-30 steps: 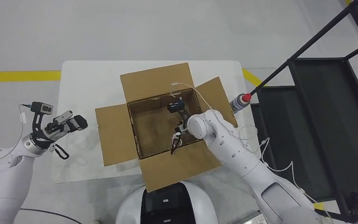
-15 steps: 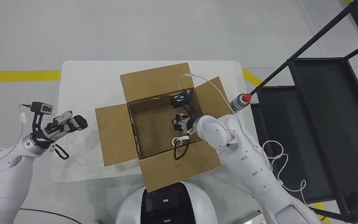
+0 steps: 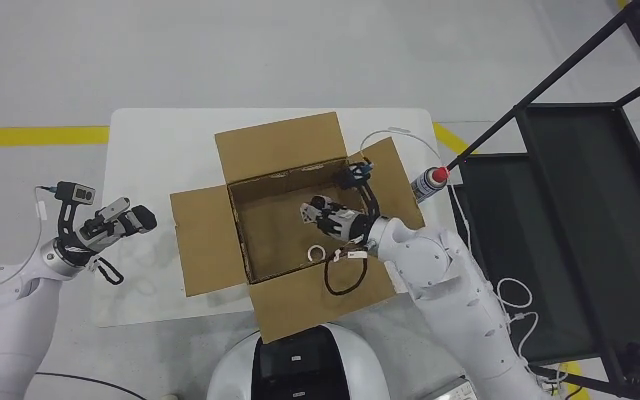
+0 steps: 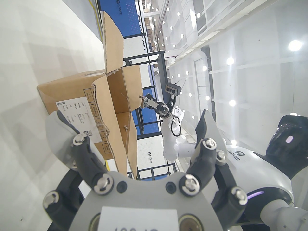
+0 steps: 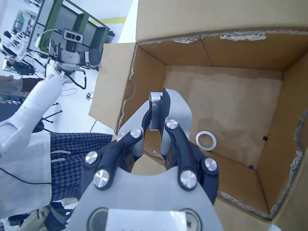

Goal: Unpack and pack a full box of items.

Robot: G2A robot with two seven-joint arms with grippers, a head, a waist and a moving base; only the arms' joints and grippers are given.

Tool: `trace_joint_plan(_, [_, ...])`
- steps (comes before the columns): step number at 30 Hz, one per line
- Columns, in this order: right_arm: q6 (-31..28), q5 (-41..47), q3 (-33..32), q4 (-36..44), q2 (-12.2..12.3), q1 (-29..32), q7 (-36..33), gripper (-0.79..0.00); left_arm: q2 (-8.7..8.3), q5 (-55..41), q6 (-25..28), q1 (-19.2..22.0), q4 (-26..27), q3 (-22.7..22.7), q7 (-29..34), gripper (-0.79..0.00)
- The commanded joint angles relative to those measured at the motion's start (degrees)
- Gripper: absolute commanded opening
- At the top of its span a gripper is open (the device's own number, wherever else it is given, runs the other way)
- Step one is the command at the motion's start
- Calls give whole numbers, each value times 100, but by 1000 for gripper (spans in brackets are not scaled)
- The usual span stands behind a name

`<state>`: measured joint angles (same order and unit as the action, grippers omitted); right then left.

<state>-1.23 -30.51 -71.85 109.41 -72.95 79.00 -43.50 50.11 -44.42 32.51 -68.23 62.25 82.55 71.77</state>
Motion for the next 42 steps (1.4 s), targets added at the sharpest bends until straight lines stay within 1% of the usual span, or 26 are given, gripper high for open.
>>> trace_joint_plan(1, [-74, 389, 2, -138, -21, 36, 300, -785, 0, 0, 0, 0, 0, 0, 0, 0])
trace_joint_plan(5, [-287, 1000, 70, -374, -60, 60, 737, -785, 0, 0, 0, 0, 0, 0, 0, 0])
trace_joint_plan(8, [-506, 1353, 92, -394, -78, 103, 1025, -785, 0, 0, 0, 0, 0, 0, 0, 0])
trace_joint_plan(28, [-531, 1403, 77, -387, -77, 118, 1079, -785, 0, 0, 0, 0, 0, 0, 0, 0])
trace_joint_plan(30, [-558, 1526, -115, -324, -50, 169, 1054, -785, 0, 0, 0, 0, 0, 0, 0, 0])
trace_joint_plan(34, [-665, 1952, -932, -77, 58, 482, 820, -785, 0, 0, 0, 0, 0, 0, 0, 0])
trace_joint_plan(38, [-814, 2466, -1846, 223, 165, 988, 514, -785, 0, 0, 0, 0, 0, 0, 0, 0])
trace_joint_plan(42, [-1106, 2988, -2559, 356, 230, 1551, 348, -785, 0, 0, 0, 0, 0, 0, 0, 0])
